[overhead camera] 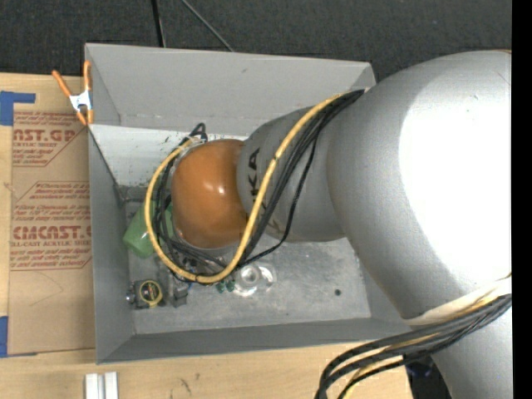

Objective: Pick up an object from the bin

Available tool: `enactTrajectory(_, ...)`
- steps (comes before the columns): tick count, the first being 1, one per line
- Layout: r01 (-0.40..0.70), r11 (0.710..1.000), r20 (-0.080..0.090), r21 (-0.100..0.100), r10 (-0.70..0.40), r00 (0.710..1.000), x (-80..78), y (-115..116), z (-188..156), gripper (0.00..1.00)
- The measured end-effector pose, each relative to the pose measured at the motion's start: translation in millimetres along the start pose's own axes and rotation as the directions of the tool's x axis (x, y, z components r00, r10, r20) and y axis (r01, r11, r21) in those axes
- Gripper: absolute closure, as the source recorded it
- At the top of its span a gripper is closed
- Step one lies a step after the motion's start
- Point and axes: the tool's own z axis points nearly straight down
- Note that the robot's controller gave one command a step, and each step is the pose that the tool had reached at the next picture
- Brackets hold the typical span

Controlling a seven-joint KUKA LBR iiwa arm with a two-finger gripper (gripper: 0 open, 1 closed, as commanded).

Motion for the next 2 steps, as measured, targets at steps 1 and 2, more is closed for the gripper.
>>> enactTrajectory(1, 0.000, 1.000, -0.001, 0.000, 0.000, 1.000, 0.2, -0.2, 0.1, 0.00)
enactTrajectory(2, 0.023, 1.000, -0.001, -0.001, -0.023, 1.000, 0.6, 36.5, 6.0, 0.00)
